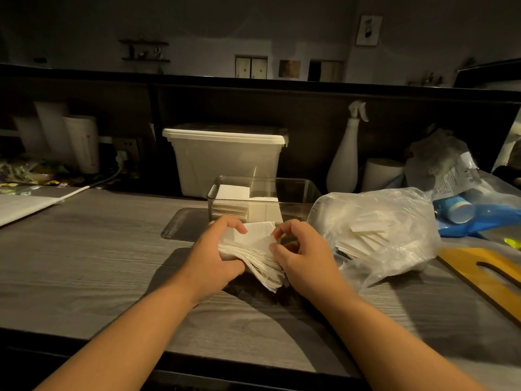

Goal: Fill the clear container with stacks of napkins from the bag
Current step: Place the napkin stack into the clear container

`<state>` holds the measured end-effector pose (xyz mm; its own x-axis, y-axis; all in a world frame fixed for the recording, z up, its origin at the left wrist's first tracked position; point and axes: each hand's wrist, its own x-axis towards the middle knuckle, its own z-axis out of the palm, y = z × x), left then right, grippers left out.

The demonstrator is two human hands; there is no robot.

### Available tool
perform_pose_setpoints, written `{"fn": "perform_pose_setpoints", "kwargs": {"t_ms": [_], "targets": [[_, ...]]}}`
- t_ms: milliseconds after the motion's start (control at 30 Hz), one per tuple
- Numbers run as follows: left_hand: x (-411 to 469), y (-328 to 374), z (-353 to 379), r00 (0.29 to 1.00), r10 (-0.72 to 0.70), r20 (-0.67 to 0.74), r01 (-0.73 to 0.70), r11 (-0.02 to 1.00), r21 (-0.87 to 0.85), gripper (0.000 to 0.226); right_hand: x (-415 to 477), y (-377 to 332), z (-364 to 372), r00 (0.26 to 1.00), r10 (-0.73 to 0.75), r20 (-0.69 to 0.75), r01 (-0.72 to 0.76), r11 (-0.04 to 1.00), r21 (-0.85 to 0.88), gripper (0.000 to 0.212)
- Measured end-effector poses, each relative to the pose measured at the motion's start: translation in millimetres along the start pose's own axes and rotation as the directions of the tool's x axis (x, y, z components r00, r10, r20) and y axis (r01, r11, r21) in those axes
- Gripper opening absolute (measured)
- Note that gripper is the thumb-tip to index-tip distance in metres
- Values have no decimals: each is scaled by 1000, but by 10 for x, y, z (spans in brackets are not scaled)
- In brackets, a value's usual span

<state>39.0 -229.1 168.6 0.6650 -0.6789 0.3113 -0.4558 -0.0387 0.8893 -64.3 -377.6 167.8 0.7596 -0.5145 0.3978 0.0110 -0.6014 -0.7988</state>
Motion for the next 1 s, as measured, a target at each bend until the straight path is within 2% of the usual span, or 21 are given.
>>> {"fn": "perform_pose_setpoints", "kwargs": {"t_ms": [100, 267, 367, 500, 633, 767, 1000], "targets": [[11, 6, -1, 1000, -5, -3, 5, 1000, 5, 52, 37, 21, -1, 1000, -9, 10, 8, 1000, 6, 26], [18, 18, -10, 999, -36, -9, 36, 999, -7, 48, 158, 54, 54, 998, -35, -56, 34, 999, -5, 13], [33, 13, -21, 999, -33, -36, 35, 999, 35, 38, 200, 97, 50, 995, -6, -98, 9, 1000, 25, 12], [64, -18, -19, 997, -32, -69, 39, 994, 99, 25, 201, 131, -14, 993, 45, -108, -48, 998, -26, 17], [70, -26, -21, 995, -51, -86, 60, 993, 102, 23, 159, 96, -72, 993, 112, 48, -109, 993, -50, 32], [90, -56, -44, 992, -82, -98, 88, 994, 58, 22, 62, 38, -109, 972, 167, 165, -166, 986, -18, 31], [109, -38, -33, 986, -90, -140, 95, 995, 28, 18, -25, -10, -211, 907, 62, 416, -113, 989, 99, 52]]}}
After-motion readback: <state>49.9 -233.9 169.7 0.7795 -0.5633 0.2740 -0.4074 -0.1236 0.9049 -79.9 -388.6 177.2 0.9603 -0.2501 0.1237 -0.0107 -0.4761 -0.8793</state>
